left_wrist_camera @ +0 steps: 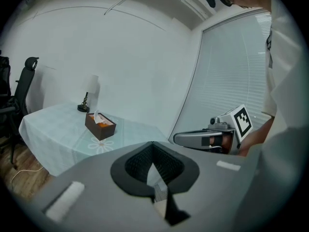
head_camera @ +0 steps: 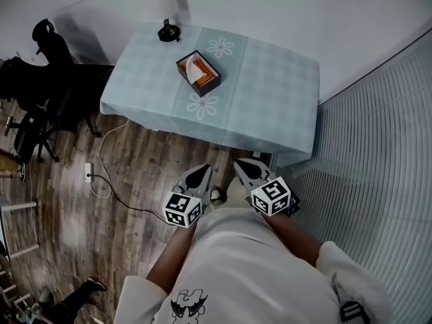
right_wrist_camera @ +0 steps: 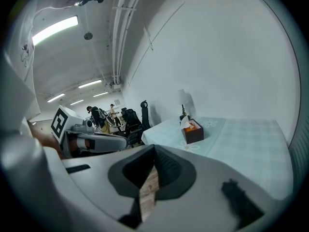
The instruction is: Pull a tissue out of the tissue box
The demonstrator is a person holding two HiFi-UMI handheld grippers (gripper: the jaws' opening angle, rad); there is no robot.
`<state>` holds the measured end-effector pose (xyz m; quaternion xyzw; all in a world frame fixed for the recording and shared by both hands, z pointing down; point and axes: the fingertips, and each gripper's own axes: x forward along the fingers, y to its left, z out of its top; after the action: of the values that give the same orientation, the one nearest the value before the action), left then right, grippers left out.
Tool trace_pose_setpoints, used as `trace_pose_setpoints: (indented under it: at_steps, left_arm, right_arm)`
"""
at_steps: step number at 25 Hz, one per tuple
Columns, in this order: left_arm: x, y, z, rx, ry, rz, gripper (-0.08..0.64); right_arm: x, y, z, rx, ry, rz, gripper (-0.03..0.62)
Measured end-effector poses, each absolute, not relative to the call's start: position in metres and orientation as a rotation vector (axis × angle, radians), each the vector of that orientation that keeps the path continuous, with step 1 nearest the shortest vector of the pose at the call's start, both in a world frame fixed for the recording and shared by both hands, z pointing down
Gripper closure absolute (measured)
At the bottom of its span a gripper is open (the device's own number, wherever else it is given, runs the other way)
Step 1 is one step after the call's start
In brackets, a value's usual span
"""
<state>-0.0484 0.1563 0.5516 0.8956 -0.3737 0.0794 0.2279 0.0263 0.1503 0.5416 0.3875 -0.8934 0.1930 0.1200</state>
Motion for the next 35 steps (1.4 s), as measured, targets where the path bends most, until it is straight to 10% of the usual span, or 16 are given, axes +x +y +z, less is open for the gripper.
trace_pose_setpoints:
  at_steps: [35]
  left_arm:
    - [-0.039, -0.135, 0.556, 2.323, -1.216, 0.299, 0.554]
  right_arm:
    - [0.031, -0.145, 0.549, 0.908, -2.65, 0.592, 0.58]
